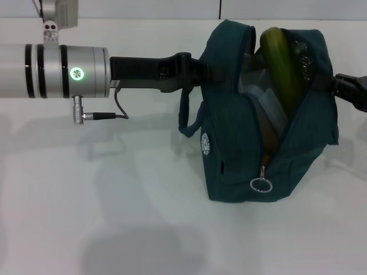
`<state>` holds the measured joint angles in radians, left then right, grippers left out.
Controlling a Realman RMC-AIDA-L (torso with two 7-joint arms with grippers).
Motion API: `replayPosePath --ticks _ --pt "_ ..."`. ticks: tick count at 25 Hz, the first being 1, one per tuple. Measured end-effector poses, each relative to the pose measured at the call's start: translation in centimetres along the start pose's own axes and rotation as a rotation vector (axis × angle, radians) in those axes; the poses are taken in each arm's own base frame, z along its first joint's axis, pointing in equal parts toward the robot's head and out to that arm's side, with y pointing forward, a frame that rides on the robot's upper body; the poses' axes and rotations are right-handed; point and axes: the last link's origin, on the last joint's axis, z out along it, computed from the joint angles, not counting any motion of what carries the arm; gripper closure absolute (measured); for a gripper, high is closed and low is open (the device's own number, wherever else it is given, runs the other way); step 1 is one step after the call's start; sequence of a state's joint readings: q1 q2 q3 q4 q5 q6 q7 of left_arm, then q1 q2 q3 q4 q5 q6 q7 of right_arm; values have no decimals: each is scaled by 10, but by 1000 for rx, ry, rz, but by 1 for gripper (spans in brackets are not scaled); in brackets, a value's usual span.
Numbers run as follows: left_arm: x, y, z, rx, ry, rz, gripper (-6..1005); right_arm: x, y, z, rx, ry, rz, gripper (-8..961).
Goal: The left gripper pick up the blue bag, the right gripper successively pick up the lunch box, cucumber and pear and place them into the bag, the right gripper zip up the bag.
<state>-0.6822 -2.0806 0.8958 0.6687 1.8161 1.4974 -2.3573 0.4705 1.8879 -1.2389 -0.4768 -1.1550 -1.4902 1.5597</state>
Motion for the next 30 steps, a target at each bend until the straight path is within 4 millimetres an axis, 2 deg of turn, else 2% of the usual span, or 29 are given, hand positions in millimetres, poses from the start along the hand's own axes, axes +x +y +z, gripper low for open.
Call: replayPosePath --ticks 6,9,17,25,30 --pt "0 0 -1 1 2 0 955 -1 1 -2 -9 -24 7 876" --pt "0 -1 -1 1 2 -1 954 -1 4 -7 -23 -48 -8 821" --pt "-2 -2 -3 4 4 -3 952 0 5 -26 18 -176 -6 479" --pt "-2 -2 -3 3 4 -4 951 5 7 -31 30 -199 -5 163" --pt "-1 -2 -3 5 8 -4 950 12 18 -33 -41 -156 -43 143"
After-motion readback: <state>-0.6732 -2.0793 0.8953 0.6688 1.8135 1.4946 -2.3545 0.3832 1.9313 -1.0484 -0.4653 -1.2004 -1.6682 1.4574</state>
